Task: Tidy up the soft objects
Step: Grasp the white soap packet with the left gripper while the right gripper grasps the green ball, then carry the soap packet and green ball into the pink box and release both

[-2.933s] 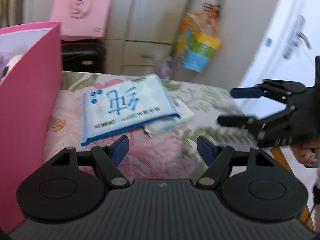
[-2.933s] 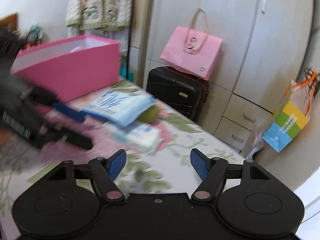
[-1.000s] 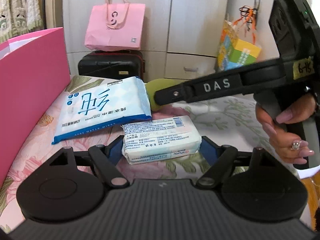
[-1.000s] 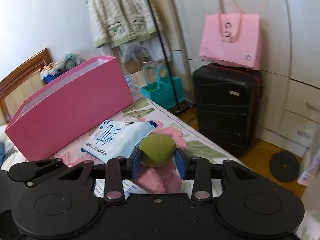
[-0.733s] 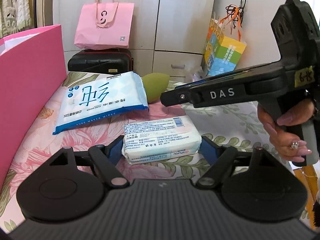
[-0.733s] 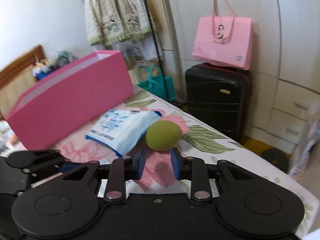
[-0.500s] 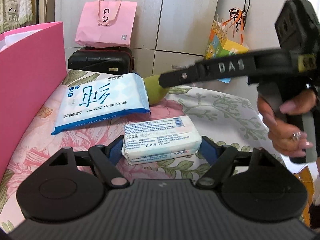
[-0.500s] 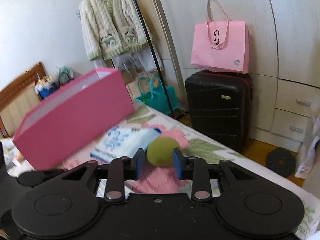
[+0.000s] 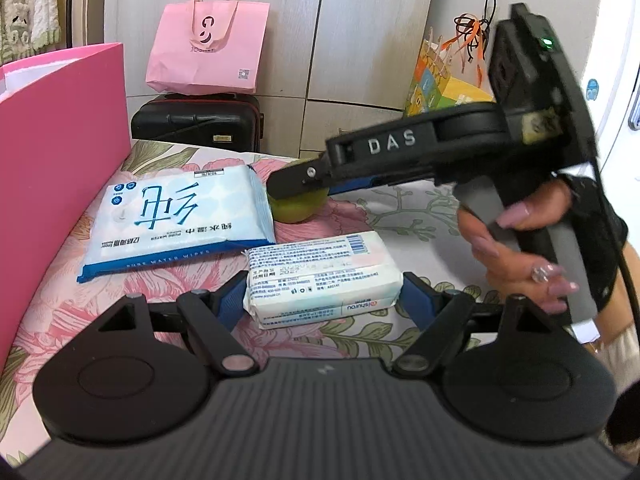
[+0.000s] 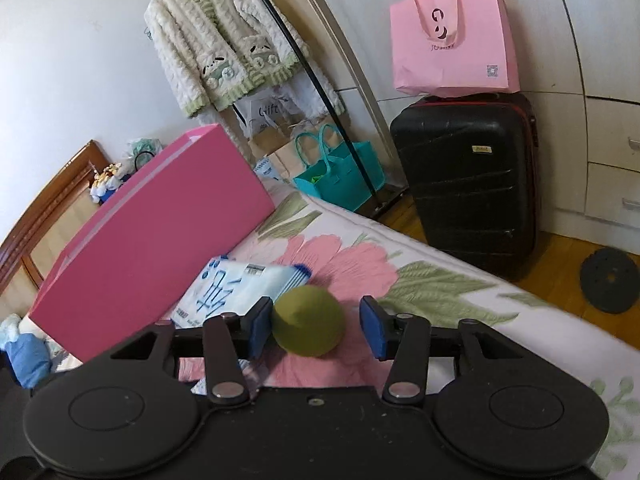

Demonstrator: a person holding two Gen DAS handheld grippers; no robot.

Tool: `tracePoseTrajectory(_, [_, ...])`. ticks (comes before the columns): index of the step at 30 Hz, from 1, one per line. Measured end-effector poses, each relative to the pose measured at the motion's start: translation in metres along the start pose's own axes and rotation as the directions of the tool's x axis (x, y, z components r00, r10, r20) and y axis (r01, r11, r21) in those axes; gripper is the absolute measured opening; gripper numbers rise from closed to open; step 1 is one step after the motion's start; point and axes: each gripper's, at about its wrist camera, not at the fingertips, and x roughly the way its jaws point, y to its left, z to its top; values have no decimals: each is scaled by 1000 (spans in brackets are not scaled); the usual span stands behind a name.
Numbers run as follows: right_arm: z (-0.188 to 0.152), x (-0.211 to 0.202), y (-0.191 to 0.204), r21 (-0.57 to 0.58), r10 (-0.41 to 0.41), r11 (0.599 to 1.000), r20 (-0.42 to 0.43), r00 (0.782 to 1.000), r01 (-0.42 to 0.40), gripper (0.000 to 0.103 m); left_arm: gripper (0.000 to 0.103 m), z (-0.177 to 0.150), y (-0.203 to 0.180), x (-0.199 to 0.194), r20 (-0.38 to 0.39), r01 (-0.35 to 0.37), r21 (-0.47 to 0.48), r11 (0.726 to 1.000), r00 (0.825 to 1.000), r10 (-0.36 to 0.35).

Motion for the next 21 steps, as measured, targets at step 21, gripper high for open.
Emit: tracePoseTrajectory(21, [-66, -82, 89, 43, -365, 931, 93, 926, 363, 43, 79, -22, 40, -59, 10, 62, -78, 995, 998, -62])
